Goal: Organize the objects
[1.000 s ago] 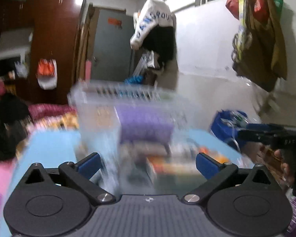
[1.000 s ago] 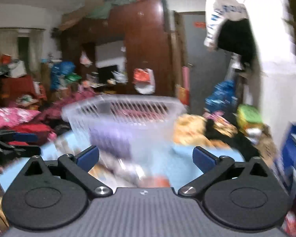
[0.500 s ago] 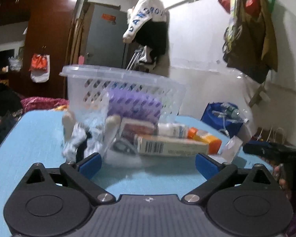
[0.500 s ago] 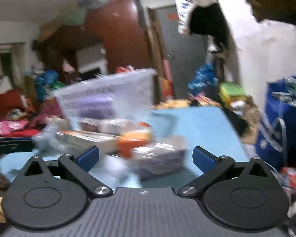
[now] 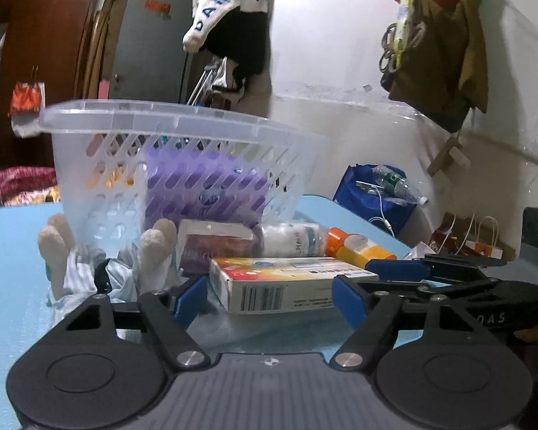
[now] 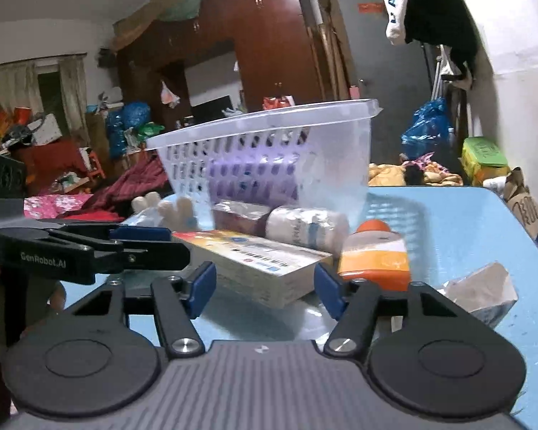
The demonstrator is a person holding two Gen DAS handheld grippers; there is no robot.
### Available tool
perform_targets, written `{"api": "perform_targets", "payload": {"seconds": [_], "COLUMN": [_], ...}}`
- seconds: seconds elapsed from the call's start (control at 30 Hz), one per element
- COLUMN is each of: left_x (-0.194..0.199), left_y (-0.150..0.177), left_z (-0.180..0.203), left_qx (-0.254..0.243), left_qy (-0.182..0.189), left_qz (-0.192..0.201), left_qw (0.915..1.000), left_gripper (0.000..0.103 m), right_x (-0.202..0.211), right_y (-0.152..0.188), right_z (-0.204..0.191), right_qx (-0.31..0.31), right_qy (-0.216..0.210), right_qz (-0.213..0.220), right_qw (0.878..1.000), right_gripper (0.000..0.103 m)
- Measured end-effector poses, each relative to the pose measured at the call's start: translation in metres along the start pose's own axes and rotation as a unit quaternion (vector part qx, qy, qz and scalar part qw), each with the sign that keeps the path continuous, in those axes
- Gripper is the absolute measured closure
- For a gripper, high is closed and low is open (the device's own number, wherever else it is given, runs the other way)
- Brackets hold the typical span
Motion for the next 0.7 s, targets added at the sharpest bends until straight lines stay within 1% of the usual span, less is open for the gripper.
{"api": "perform_targets", "payload": {"seconds": [0.1,0.17,0.23,0.37,0.4,0.43,0.6,0.7], "left_x": [-0.006,-0.011,-0.012,-0.013,-0.014,-0.015,-0.020,-0.022], "left_y": [0.001,0.003,0.003,0.003,0.003,0.003,-0.002,-0.001], "left_z": [-0.002,-0.001,0.001,0.000,0.000,0.000,0.000,0.001], "left_qx": [0.003,-0.006,-0.024,-0.040,-0.042,-0.045,-0.045,-0.049], "left_qy": [0.013,0.017,0.022,0.029,0.030,0.030,0.032,0.029], "left_qz": [-0.015,-0.025,-0.027,-0.031,-0.032,-0.034,-0.046,-0.051], "left_qw": [0.9998,0.9995,0.9991,0.9983,0.9981,0.9980,0.9974,0.9971], "left_gripper": [0.029,0.030,0.032,0.032,0.032,0.032,0.033,0.033], "right_x": [0.002,-0.001,-0.005,-0.009,-0.009,-0.009,-0.010,-0.013], "right_y": [0.000,-0.002,-0.002,0.001,0.001,0.001,0.001,0.000], "right_z": [0.001,0.001,-0.001,-0.005,-0.005,-0.003,-0.003,-0.003], "right_qx": [0.001,0.008,0.020,0.049,0.051,0.050,0.048,0.050], "right_qy": [-0.006,-0.008,-0.013,-0.005,-0.002,0.004,0.011,0.016], "right_qz": [-0.003,-0.009,-0.017,-0.031,-0.034,-0.035,-0.043,-0.047], "right_qw": [1.000,1.000,1.000,0.998,0.998,0.998,0.998,0.998], "right_gripper": [0.040,0.040,0.040,0.041,0.043,0.047,0.046,0.044]}}
Point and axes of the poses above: each gripper's, at about its wrist camera, not at the fingertips, and x roughly against the way its jaws point, z to its right, y to its underside, the point moved 6 cm from there along -x, roughly the way its jaws point, and after that the axes turned 10 degrees about -y, right-handed, at the moved point
